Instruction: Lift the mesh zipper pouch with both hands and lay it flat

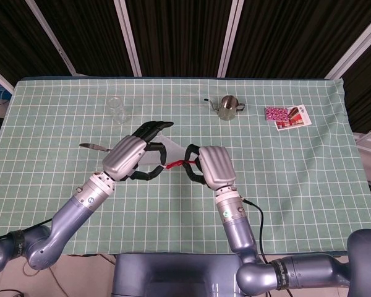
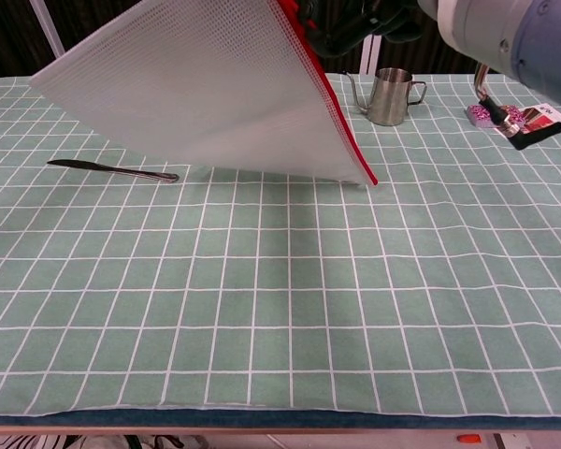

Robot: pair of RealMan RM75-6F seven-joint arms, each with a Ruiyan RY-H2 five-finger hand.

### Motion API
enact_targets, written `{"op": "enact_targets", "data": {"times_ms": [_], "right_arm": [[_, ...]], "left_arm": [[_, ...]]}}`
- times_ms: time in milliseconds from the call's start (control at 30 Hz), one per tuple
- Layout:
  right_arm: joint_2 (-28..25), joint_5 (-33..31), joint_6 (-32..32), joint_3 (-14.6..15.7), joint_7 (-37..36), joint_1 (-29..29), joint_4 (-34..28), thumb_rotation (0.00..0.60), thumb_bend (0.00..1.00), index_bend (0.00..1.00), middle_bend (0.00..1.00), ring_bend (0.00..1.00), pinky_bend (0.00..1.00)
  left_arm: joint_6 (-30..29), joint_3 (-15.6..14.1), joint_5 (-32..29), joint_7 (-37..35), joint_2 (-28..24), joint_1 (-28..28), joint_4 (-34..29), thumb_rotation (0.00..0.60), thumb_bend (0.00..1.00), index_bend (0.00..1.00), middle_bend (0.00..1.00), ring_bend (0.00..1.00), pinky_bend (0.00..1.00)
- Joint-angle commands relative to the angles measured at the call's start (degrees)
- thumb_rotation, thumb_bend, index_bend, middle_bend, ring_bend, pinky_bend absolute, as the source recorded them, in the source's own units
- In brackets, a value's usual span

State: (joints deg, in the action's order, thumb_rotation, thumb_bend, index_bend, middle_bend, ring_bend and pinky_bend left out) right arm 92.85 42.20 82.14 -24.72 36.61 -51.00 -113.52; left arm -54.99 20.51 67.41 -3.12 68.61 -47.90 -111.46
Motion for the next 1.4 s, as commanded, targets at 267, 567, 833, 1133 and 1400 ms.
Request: {"op": "enact_targets", "data": {"times_ms": [267, 567, 833, 1133, 1400], "right_arm": [[0.11, -0.86, 0.10, 0.23, -0.29, 0.56, 0.67, 0.600, 0.62, 0.69, 1.00, 1.00, 0.96], [-0.23, -1.19, 0.08, 0.49, -0.60, 1.22, 1.35, 0.600, 0.62, 0.69, 1.00, 1.00, 0.96], [-0.82, -1.74, 0.02, 0.67, -0.92, 2.00, 1.74, 0.600, 0.62, 0.69, 1.00, 1.00, 0.96], [-2.92, -2.34, 0.59, 0.72, -1.17, 3.71, 2.02, 0.600, 0.62, 0.69, 1.00, 1.00, 0.96], [-5.71, -2.52, 0.75, 0.24, -1.67, 5.23, 1.76, 0.600, 0.63, 0.69, 1.00, 1.00, 0.96]], "left_arm": [[-2.37, 1.09, 0.90, -0.94, 0.64, -0.12, 0.04, 0.600, 0.45, 0.64, 0.07, 0.00, 0.00], [-3.84, 2.66, 1.06, -1.21, -0.10, -0.47, 0.39, 0.600, 0.45, 0.64, 0.07, 0.00, 0.00], [-4.59, 4.43, 0.04, -1.52, -1.43, -0.90, 2.30, 0.600, 0.45, 0.64, 0.07, 0.00, 0.00], [-4.32, 5.56, -1.45, -1.47, -3.85, -1.13, 8.01, 0.600, 0.45, 0.64, 0.07, 0.00, 0.00], [-4.18, 5.17, -2.41, -2.54, -4.86, -0.46, 11.54, 0.600, 0.45, 0.64, 0.07, 0.00, 0.00]]}}
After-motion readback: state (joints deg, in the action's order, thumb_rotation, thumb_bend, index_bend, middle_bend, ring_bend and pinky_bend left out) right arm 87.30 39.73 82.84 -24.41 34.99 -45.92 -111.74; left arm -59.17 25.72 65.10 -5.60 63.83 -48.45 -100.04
